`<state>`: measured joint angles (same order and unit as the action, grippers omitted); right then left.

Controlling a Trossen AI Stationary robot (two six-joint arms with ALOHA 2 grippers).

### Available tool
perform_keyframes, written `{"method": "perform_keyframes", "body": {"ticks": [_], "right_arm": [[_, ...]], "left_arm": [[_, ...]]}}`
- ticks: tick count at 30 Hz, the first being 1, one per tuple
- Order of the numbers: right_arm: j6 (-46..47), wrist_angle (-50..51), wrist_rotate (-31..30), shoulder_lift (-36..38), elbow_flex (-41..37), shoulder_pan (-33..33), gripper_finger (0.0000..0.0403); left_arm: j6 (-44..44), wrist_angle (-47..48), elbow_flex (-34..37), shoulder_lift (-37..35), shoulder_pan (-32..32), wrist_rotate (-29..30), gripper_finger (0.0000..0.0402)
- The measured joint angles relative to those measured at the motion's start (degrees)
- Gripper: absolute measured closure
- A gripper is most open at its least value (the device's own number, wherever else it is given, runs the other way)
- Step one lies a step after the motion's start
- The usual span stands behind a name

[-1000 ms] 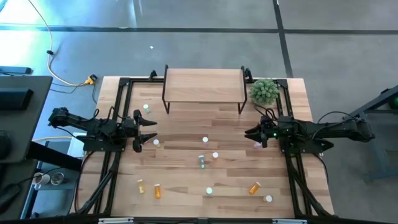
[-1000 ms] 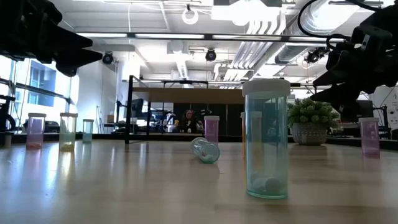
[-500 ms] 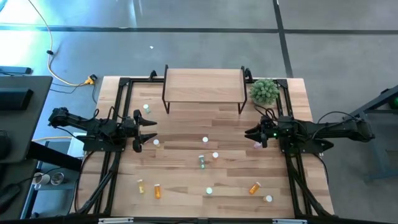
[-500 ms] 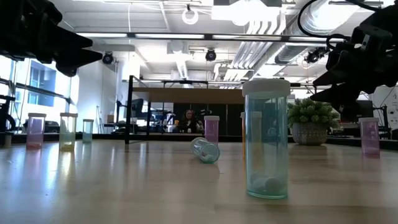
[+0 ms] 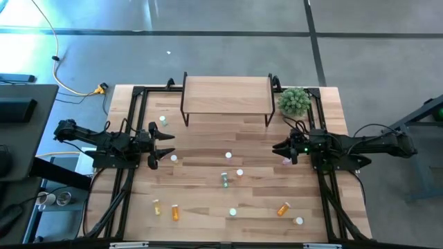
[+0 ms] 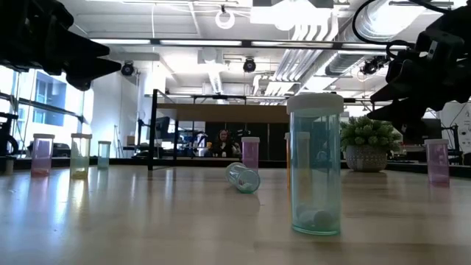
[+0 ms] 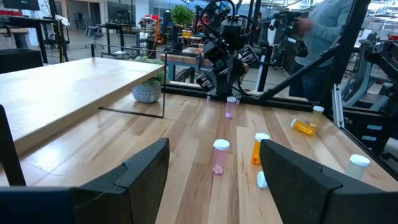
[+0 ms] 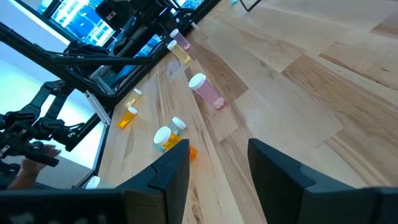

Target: Pick and place medicine bottles onto shelf by color

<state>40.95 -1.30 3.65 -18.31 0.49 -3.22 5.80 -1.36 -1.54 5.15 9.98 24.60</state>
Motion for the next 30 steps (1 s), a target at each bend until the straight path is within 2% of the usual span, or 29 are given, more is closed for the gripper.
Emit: {"method": "perform_keyframes", "body": {"ticks": [30], "right_arm": [[0.00, 0.00, 0.00, 0.02, -0.01, 0.00, 0.0249]], "left_arm": [[1.29, -0.11, -0.02, -0.01, -0.04, 0.94, 0.0163]]}}
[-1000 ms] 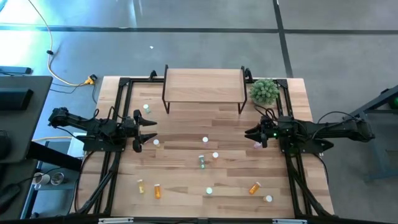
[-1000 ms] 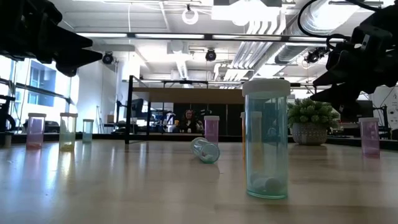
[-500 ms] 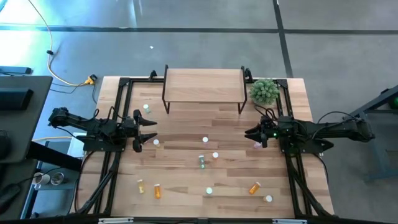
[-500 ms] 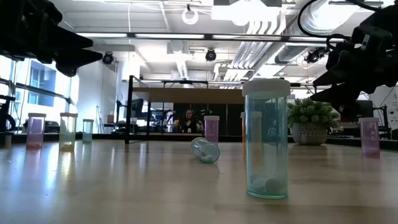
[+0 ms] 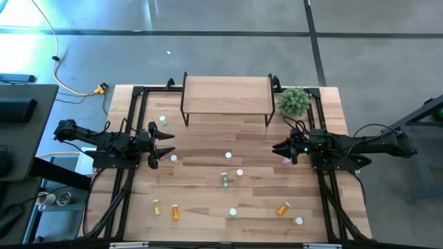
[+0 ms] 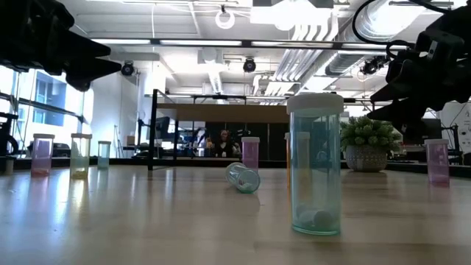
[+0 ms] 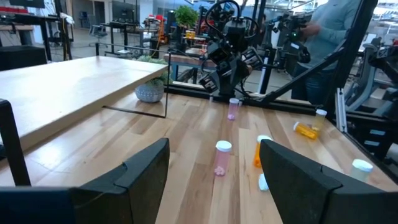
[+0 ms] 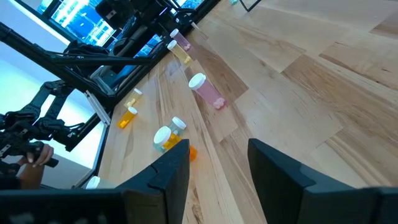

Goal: Pick and place medicine bottles onto shelf by color
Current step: Put the top left yellow pill bottle on the shelf

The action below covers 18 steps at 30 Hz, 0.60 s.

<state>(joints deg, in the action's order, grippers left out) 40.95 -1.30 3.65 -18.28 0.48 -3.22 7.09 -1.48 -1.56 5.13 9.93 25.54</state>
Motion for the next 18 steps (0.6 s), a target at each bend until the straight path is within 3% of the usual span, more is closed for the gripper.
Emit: {"method": "perform_keyframes", "body": {"ticks": [12, 18], "right_arm": [[0.00, 0.00, 0.01, -0.01, 0.01, 0.00, 0.0249], [0.00, 0.02, -0.01, 0.00, 0.01, 0.00, 0.0249]], "left_arm": [[-5.23, 0.62, -4.47, 2.08, -0.83, 0.53, 0.0163], [-2.72, 13.05, -10.44, 7.07, -2.11, -2.94, 0.0163]]}}
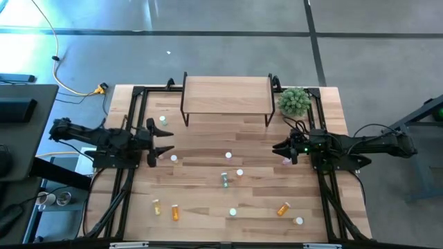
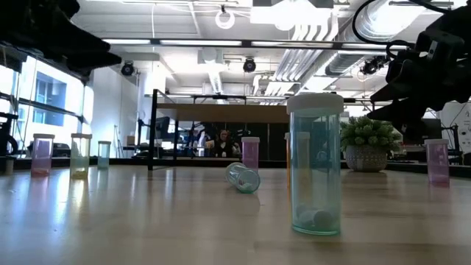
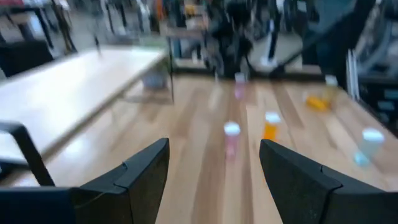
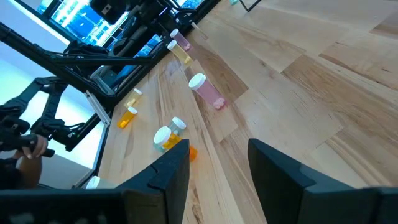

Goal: Pick and place medicine bottles onto shelf by color
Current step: Put the top left yellow pill bottle on the shelf

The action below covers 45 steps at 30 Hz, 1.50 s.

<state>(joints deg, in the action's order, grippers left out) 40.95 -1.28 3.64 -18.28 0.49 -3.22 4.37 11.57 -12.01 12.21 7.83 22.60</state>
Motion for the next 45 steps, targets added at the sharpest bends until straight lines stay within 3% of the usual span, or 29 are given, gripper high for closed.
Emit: {"method": "perform_keyframes", "body": {"ticks": [3, 8, 22, 33, 45], "right_arm": [[0.00, 0.00, 0.01, -0.01, 0.00, 0.00, 0.0249], [-0.01, -0.02, 0.01, -0.01, 0.00, 0.00, 0.0249], [-0.01, -0.01, 0.01, 0.00, 0.00, 0.00, 0.0249], [-0.01, -0.01, 0.02, -0.01, -0.02, 0.00, 0.0249], [0.00, 0.00, 0.01, -0.01, -0.01, 0.00, 0.0249]], "left_arm": [[3.10, 5.95, -2.56, 2.73, -0.34, -4.11, 0.0163], [6.46, 6.48, -4.26, 7.01, -0.32, -7.05, 0.0163], [12.64, 8.67, -7.35, 20.96, -0.32, -7.60, 0.0163], [19.21, 25.50, -16.35, 28.85, -0.32, -8.25, 0.0163], [19.66, 26.21, -16.35, 36.20, -0.32, -9.98, 0.0163]]}}
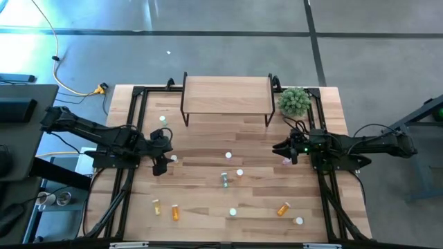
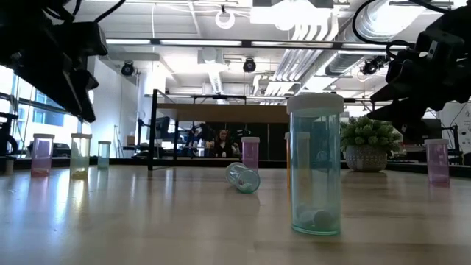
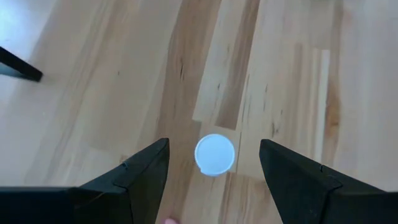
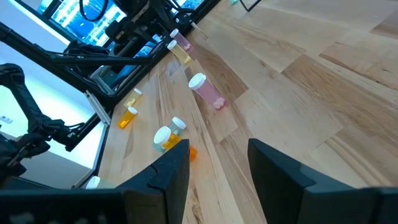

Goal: Pick and place medicine bottles onto shelf by color
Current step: Put the top left yellow pill bottle on the shelf

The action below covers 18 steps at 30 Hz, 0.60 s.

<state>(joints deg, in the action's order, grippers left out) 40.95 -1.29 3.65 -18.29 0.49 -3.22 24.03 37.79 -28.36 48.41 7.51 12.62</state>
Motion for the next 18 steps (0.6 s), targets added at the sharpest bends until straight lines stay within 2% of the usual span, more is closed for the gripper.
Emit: {"method": "perform_keyframes", "body": {"ticks": [18], "right_arm": [[-0.01, 0.00, 0.01, -0.02, 0.01, 0.00, 0.0249]], "left_arm": [[0.00, -2.18, 0.00, 9.46, 0.00, 1.35, 0.0163]]}}
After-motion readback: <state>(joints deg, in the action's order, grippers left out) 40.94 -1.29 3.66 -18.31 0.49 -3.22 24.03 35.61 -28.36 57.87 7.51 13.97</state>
